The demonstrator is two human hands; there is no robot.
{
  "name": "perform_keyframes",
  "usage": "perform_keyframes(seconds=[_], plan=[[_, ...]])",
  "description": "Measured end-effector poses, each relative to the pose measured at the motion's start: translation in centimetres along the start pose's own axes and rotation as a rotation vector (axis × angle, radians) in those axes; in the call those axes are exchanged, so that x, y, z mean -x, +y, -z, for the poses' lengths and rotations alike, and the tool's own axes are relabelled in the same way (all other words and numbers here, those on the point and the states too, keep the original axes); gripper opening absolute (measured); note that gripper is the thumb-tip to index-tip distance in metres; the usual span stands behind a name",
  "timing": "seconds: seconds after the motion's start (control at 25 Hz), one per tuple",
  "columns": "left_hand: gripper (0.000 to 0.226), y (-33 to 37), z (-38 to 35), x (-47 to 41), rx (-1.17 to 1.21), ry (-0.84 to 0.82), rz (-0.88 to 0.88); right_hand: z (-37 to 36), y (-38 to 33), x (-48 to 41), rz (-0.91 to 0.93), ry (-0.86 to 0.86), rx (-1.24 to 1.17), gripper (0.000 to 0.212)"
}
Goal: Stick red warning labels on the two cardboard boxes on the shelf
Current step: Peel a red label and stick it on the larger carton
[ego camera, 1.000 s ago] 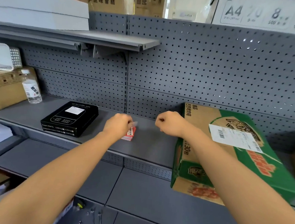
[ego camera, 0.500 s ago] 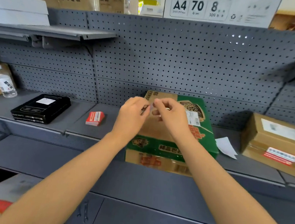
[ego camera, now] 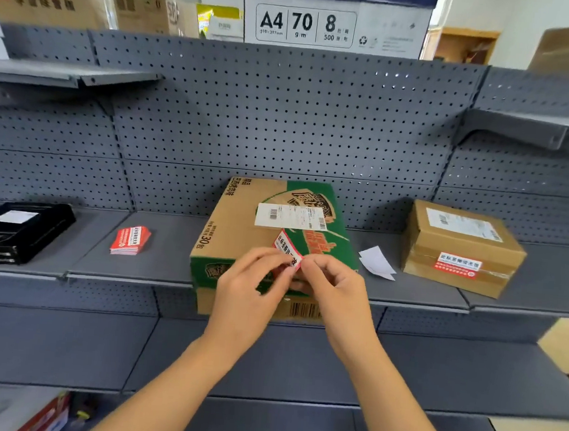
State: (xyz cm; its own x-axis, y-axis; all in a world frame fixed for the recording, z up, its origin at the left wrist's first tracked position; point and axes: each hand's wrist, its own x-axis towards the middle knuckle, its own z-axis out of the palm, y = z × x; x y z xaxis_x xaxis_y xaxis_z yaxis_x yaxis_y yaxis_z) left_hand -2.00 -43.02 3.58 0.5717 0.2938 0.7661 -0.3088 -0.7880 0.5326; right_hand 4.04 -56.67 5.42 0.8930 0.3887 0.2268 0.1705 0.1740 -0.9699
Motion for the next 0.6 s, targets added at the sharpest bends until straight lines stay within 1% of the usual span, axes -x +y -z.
perform_keyframes(seconds=[0.08, 0.16, 0.28, 0.36, 0.6], plan=[[0.018, -0.4, 0.5, 1.1, 0.023, 0.004, 0.006, -0.4, 0.5, 1.6, 0.016, -0.008, 0.032, 0.018], [0.02, -0.7, 1.0, 1.7, 0.047, -0.008, 0.006, -1.0, 1.0, 2.7, 0.025, -0.006, 0.013, 0.018], [0.022, -0.6, 1.5, 2.1, 0.051, -0.042, -0.048, -1.8, 1.5, 3.2, 0.033, 0.041, -0.031, 0.017], [0.019, -0.6, 1.9, 2.0, 0.062, -0.048, -0.06, -2.3, 1.6, 3.2, 0.048, 0.061, -0.04, 0.018], [0.011, -0.8, 2.5, 1.5, 0.064, -0.027, -0.048, -4.0, 1.8, 3.2, 0.143, 0.134, 0.091, 0.021]])
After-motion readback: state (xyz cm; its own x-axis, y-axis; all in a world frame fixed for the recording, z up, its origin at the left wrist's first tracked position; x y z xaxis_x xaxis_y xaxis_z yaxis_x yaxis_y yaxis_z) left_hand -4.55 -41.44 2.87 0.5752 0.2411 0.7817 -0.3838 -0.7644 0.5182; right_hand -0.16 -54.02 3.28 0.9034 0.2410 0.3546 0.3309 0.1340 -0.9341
